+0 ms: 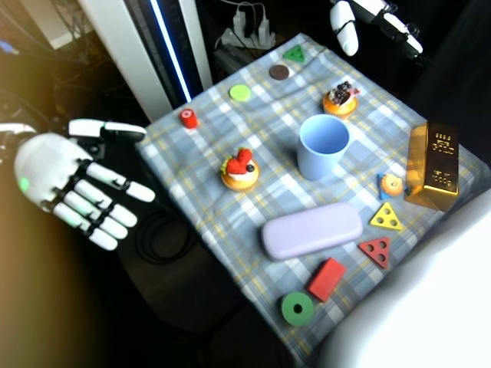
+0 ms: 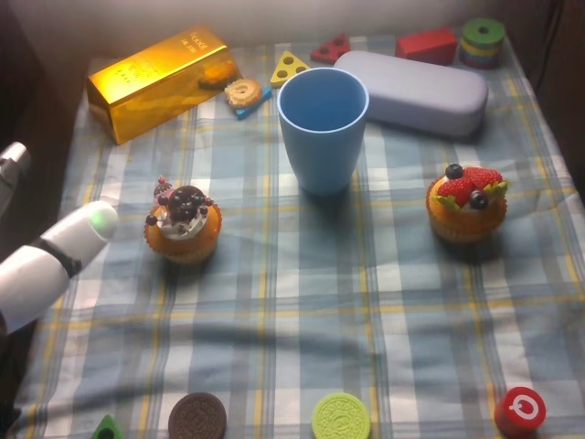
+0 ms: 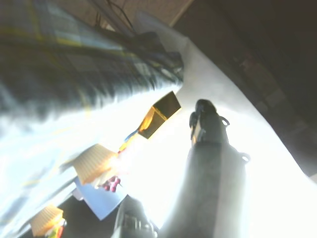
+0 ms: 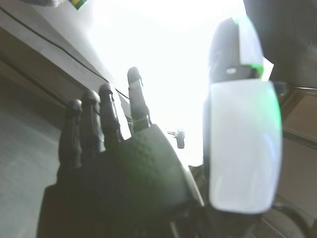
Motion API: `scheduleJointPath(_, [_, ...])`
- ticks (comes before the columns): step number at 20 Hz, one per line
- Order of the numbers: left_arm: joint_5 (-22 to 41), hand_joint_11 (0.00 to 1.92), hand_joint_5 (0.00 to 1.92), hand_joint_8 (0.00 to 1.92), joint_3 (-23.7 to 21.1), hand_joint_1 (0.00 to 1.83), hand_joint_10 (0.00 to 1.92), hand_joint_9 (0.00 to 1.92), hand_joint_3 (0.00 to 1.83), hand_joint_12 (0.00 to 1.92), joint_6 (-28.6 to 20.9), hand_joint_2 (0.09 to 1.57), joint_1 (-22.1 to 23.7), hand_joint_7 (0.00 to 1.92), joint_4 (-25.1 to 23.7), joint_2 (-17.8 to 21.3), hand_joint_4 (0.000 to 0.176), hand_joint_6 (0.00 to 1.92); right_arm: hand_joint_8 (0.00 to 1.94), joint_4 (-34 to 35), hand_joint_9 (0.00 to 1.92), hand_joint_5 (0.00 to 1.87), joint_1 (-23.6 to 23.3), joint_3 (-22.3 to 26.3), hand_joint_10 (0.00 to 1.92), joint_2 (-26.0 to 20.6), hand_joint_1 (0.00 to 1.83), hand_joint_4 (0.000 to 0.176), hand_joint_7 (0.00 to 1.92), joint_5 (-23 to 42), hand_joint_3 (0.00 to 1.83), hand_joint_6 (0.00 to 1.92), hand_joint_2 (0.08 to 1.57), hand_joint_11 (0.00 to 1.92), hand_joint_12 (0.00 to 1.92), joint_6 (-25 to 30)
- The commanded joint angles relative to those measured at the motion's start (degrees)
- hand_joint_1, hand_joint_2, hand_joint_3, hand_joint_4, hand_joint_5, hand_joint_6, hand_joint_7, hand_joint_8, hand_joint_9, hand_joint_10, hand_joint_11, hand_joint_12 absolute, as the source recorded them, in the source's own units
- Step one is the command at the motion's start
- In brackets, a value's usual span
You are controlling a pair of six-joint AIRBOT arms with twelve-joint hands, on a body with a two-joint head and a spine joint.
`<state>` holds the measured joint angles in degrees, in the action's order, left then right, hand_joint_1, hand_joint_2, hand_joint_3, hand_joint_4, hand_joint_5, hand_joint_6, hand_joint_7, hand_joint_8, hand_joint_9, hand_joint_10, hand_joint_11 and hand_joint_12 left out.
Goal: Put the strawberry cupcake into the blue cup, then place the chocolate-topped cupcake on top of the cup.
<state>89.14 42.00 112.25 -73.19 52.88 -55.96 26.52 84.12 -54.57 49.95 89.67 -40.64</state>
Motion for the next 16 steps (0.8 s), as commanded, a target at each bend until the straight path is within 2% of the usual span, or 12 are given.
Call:
scheduleJointPath(1, [6.35,0.00,0.18,0.00,0.10,0.00,0.00,0.07,0.02,0.00,-0.34,0.95,0.32,0.15,-2.08,-0.08,0.064,0.01,0.01,0.85,0.17,0.13,-0.48,-0.40,0.01,-0.28,0.61,0.000,0.16,6.42,0.00,0.00,0.98,0.04,0.17,0.68])
scheduleJointPath(3, [6.03,0.00,0.19,0.01,0.10,0.00,0.01,0.09,0.02,0.00,-0.34,0.96,0.42,0.15,-2.10,-0.10,0.050,0.01,0.00,0.11,0.15,0.14,-0.89,-0.70,0.00,-0.27,0.63,0.021,0.15,5.29,0.00,0.00,0.97,0.06,0.17,0.88])
scheduleJointPath(4, [5.85,0.00,0.18,0.00,0.06,0.00,0.01,0.08,0.02,0.00,-0.34,0.96,0.42,0.15,-2.11,-0.10,0.057,0.01,0.00,-0.82,0.15,0.13,-1.48,-1.09,0.00,-0.28,0.63,0.027,0.15,4.43,0.00,0.00,0.98,0.16,0.21,1.15])
scheduleJointPath(7, [5.71,0.00,0.18,0.00,-0.07,0.00,0.00,0.07,0.01,0.00,-0.34,0.97,0.41,0.14,-1.93,-0.13,0.052,0.00,0.00,-6.73,0.19,0.14,-6.89,-3.18,0.00,-1.21,0.63,0.016,0.18,-0.91,0.00,0.00,0.97,0.14,0.17,1.42])
scheduleJointPath(8, [5.61,0.00,0.18,0.00,-0.02,0.00,0.00,0.07,0.01,0.00,-0.34,0.96,0.41,0.14,-1.63,-0.23,0.054,0.01,0.00,-9.08,0.19,0.14,-9.55,-4.61,0.00,-1.50,0.63,0.032,0.20,-3.54,0.00,0.00,0.96,0.09,0.15,2.13])
scheduleJointPath(9, [5.54,0.02,0.21,0.01,0.11,0.00,0.01,0.10,0.01,0.01,-0.34,0.97,0.39,0.17,-1.20,-0.40,0.036,0.01,0.00,-12.63,0.18,0.15,-13.13,-7.39,0.00,-1.38,0.65,0.073,0.19,-7.05,0.00,0.00,0.96,0.08,0.14,5.59])
scheduleJointPath(11, [5.74,0.02,0.22,0.01,0.22,0.00,0.01,0.10,0.01,0.01,-0.34,0.98,0.38,0.17,-0.93,-0.74,0.015,0.01,0.00,-18.43,0.23,0.16,-17.96,-11.50,0.00,-0.57,0.66,0.099,0.24,-11.05,0.00,0.00,0.95,0.10,0.10,13.19])
scheduleJointPath(12, [5.71,0.03,0.22,0.01,0.31,0.00,0.00,0.09,0.01,0.01,-0.34,0.98,0.38,0.17,-0.93,-0.86,0.025,0.01,0.00,-21.26,0.26,0.18,-20.73,-13.00,0.00,-0.35,0.66,0.093,0.29,-13.48,0.00,0.00,0.94,0.14,0.08,15.30])
scheduleJointPath(13, [5.50,0.01,0.21,0.00,0.40,0.00,0.00,0.06,0.02,0.00,-0.34,1.01,0.38,0.14,-0.93,-0.90,0.020,0.01,0.01,-24.43,0.30,0.20,-23.52,-13.71,0.01,-0.35,0.65,0.076,0.32,-16.44,0.00,0.00,0.93,0.19,0.09,15.94])
scheduleJointPath(14, [5.40,0.01,0.21,0.01,0.44,0.00,0.01,0.07,0.01,0.01,-0.33,1.00,0.38,0.15,-0.93,-0.88,0.039,0.01,0.00,-26.15,0.31,0.20,-25.04,-14.11,0.00,-0.35,0.61,0.069,0.35,-18.07,0.00,0.00,0.92,0.23,0.07,16.49])
scheduleJointPath(15, [5.16,0.04,0.21,0.01,0.51,0.00,0.01,0.09,0.00,0.02,-0.32,0.98,0.37,0.16,-0.96,-0.80,0.038,0.00,0.00,-30.49,0.31,0.21,-28.08,-15.11,0.00,-0.35,0.58,0.094,0.36,-21.15,0.00,0.00,0.90,0.22,0.05,19.21])
scheduleJointPath(16, [5.10,0.04,0.21,0.01,0.53,0.00,0.01,0.09,0.00,0.02,-0.32,0.98,0.37,0.16,-0.97,-0.78,0.038,0.00,0.00,-31.50,0.31,0.21,-28.71,-15.41,0.00,-0.34,0.58,0.094,0.36,-21.76,0.00,0.00,0.90,0.22,0.05,19.95])
